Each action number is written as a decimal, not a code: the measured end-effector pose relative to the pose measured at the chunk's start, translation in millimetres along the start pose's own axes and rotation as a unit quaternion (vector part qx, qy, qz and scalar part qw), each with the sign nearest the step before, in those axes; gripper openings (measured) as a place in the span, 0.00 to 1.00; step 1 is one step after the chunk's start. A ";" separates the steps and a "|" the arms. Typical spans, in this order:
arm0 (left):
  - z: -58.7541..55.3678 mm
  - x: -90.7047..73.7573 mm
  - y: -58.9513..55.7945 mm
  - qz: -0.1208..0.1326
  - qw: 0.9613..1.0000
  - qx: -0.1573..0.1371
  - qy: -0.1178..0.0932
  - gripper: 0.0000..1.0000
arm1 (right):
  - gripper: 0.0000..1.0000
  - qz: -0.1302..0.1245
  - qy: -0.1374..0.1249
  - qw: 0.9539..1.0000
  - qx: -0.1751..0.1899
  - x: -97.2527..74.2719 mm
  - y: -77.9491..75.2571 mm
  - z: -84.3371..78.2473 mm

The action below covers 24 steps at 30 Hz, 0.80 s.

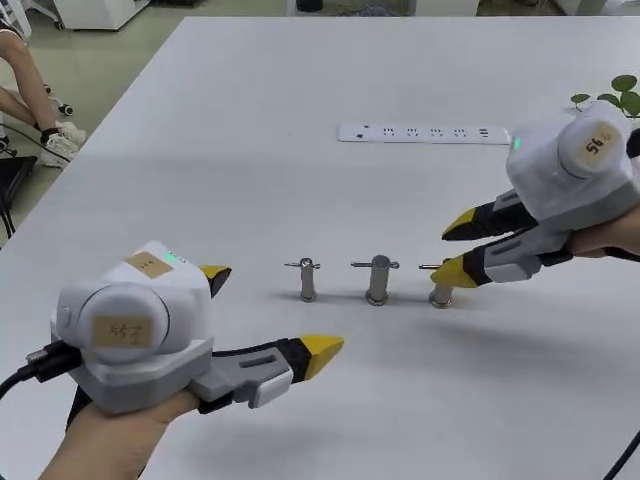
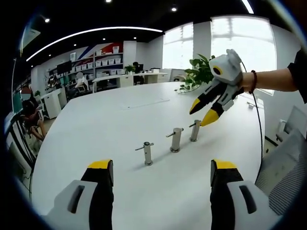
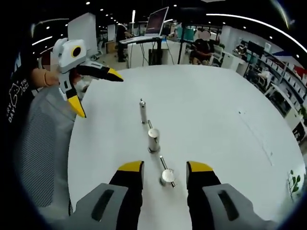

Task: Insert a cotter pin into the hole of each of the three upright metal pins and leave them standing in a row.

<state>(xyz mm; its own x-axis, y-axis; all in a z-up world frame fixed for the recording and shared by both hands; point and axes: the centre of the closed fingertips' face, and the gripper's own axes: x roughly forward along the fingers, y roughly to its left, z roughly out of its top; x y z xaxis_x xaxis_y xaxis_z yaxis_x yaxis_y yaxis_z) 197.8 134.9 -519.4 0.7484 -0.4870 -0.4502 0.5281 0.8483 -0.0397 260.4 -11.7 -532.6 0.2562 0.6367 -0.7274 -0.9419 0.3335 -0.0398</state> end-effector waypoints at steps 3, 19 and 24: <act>2.0 1.2 2.0 0.005 1.000 -0.002 0.001 0.81 | 0.36 -0.006 -0.022 0.999 0.050 -2.0 3.6 -0.7; 13.7 3.3 11.0 0.021 1.000 -0.021 -0.002 0.77 | 0.50 -0.111 -0.091 0.969 0.203 -18.8 13.2 -5.3; 8.4 4.1 12.7 0.027 0.999 -0.020 0.007 0.76 | 0.53 -0.123 -0.118 0.955 0.244 -20.3 24.2 -5.5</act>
<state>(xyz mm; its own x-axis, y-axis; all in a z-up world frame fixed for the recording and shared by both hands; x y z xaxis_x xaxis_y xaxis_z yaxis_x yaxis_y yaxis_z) 210.9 141.9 -514.3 0.7688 -0.4383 -0.4656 0.4715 0.8804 -0.0503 231.3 -20.3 -522.6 0.5526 0.6170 -0.5604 -0.6478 0.7410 0.1771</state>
